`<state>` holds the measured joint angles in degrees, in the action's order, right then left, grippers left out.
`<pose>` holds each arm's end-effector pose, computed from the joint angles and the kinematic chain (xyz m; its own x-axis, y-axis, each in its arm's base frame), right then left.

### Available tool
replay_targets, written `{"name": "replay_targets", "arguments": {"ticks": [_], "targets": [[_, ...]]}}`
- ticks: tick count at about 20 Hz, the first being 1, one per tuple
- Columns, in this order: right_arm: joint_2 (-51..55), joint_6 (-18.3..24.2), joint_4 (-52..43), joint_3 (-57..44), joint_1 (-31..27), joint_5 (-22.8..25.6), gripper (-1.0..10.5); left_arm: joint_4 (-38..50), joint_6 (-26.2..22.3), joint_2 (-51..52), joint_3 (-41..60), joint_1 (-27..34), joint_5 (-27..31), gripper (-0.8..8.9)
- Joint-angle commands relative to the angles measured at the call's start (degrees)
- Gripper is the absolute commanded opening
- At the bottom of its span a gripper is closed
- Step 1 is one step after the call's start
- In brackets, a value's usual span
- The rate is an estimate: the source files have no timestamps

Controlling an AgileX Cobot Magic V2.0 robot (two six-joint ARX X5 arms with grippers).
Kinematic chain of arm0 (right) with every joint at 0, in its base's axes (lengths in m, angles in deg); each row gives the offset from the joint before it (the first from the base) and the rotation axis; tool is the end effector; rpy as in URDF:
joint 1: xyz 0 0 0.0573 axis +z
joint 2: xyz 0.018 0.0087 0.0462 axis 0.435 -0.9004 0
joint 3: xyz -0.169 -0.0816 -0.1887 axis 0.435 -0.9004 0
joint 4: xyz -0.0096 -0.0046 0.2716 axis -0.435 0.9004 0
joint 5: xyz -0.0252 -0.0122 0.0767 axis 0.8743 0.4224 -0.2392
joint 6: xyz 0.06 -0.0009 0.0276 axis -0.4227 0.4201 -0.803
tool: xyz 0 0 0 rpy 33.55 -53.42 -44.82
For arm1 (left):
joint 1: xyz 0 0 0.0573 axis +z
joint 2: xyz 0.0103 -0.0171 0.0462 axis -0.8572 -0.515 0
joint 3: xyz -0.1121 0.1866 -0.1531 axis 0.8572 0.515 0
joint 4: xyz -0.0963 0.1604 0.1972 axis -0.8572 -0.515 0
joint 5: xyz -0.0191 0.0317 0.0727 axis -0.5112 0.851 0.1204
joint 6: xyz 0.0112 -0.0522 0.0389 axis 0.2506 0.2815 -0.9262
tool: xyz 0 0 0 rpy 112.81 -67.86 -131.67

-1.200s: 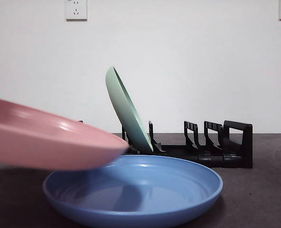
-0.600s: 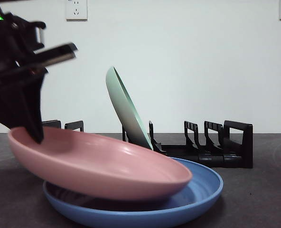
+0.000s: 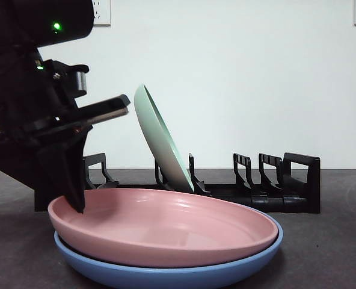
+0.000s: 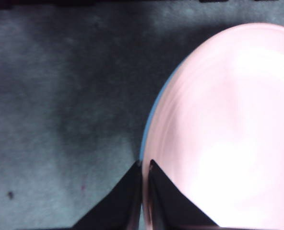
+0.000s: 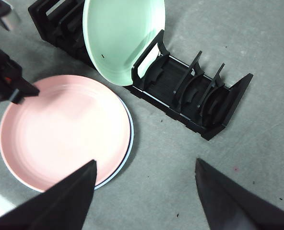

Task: Place the plate

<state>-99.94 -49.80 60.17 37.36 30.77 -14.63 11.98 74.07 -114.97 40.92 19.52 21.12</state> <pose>0.1127 0.1417 0.3735 0.6364 0.3557 -0.6845 -0.5133 0.8577 -0.0316 0.2167 -0.1785 0.1609 0.3766 -0.3095 -0.8731 0.1718 0.9495 -0.2625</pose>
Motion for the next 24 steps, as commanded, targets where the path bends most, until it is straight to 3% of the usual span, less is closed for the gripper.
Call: {"name": "replay_targets", "arguments": {"ticks": [1,3,6,10,15,19,21,24], "targets": [[-0.5,-1.1,-0.4,1.1,0.6,0.2,3.3,-0.2,0.2,-1.2,-0.5,-0.8,0.1,0.68],[-0.5,-1.2,-0.4,1.1,0.6,0.2,3.3,-0.8,-0.1,-1.1,-0.5,-0.8,0.1,2.00],[-0.5,-1.2,-0.4,1.1,0.6,0.2,3.3,-3.4,-0.9,0.2,-1.0,-0.4,0.2,2.89],[-0.5,-2.1,-0.3,1.1,0.6,0.2,3.3,-10.4,-7.0,7.8,-3.8,1.4,3.1,2.89],[-0.6,-3.6,-0.3,1.1,0.6,0.0,3.3,-18.4,-17.5,26.2,-8.2,6.4,6.8,2.77],[-1.5,-4.1,-2.1,1.1,0.4,-0.2,3.3,-25.7,-18.4,38.8,-8.3,10.8,7.1,2.77],[-3.1,-4.0,-5.3,1.1,-0.9,-4.1,3.3,-29.6,-17.8,43.5,-8.3,12.0,7.1,2.78],[-8.2,-3.5,-14.4,1.1,-5.2,-16.9,3.3,-32.0,-15.6,47.6,-8.3,12.3,7.3,2.78]]}}
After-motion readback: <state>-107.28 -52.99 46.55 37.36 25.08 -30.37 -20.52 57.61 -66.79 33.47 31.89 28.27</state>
